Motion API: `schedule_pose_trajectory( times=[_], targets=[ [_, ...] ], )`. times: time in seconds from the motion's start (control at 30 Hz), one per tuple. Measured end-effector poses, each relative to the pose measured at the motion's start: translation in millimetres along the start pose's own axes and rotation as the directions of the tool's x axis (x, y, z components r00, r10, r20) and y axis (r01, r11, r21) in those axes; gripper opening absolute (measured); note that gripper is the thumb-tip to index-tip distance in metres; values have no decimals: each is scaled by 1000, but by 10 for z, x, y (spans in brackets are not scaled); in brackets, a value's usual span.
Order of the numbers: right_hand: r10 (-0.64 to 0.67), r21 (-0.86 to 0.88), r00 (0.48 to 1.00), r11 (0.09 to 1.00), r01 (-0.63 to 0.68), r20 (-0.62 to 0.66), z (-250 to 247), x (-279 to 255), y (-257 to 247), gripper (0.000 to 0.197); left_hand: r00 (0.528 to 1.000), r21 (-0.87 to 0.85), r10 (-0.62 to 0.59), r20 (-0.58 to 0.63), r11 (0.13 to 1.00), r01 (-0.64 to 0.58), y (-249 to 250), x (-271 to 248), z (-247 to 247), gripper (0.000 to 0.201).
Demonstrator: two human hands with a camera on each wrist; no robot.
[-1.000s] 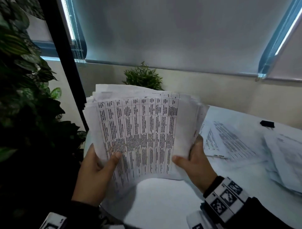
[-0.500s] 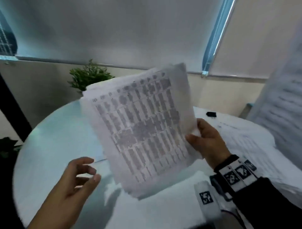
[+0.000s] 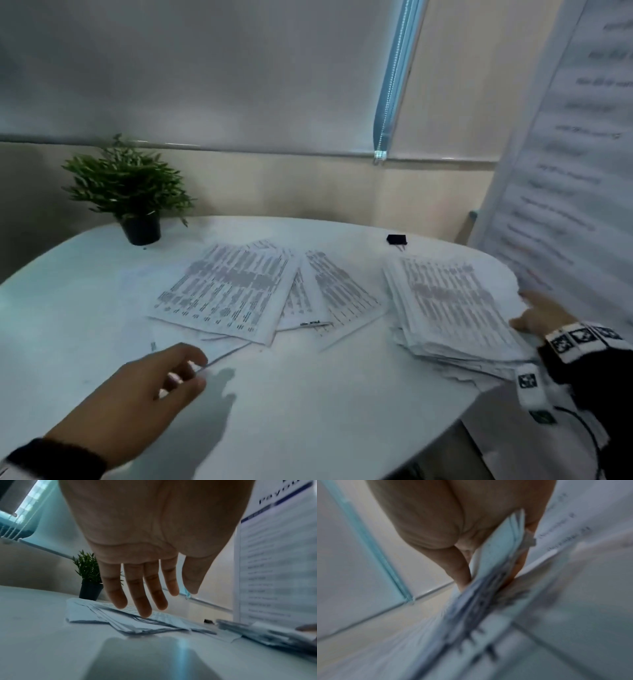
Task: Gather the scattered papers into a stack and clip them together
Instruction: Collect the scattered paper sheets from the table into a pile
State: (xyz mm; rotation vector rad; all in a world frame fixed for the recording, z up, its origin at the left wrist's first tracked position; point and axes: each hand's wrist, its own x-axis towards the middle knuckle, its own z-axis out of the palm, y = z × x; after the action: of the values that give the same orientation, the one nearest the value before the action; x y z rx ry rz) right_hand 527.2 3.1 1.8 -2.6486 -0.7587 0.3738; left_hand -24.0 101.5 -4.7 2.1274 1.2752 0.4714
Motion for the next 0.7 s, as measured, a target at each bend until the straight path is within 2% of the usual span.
schedule_pose_trajectory(
  times=[0.07,0.13,0.2,0.27,0.3,0.37,0.43,0.5,0.57,0.63,0.7],
  targets=[
    [8,-106,1000,994,-7,15,68,-47,-90,64,999,139,-46,27,989,41,14,200,-48,10],
    [-12,-230,999,973,23,52,90,-152,-208,58,992,346,-105,63,935,77,36,420,-40,12],
    [-63,-388,998,920,50,-19,136,-249,-325,63,986,503,-126,109,862,55,49,616,44,36],
    [-237,-446,969,877,179,-76,188,-413,-456,65,986,552,-90,142,834,-3,106,776,183,57],
    [-329,-422,941,865,271,-72,230,-537,-517,65,987,553,-67,147,832,-26,156,842,263,62],
    [-478,-253,872,860,442,-103,317,-948,-663,58,985,557,-83,152,831,-16,277,977,414,65],
    [-532,-164,835,845,510,-144,415,-1247,-761,47,976,582,-165,140,812,54,392,1106,525,58],
    [-544,-139,835,836,530,-86,489,-1437,-822,45,975,632,-194,108,770,83,486,1189,583,44],
    [-564,-41,826,825,564,-2,578,-1517,-835,44,982,689,-169,84,721,65,532,1246,633,34],
    [-644,63,756,765,641,121,667,-1584,-862,41,986,714,-139,92,699,32,572,1264,654,32],
    [-666,78,694,735,674,275,765,-1683,-914,39,984,704,-147,99,709,35,618,1255,645,36]
  ],
)
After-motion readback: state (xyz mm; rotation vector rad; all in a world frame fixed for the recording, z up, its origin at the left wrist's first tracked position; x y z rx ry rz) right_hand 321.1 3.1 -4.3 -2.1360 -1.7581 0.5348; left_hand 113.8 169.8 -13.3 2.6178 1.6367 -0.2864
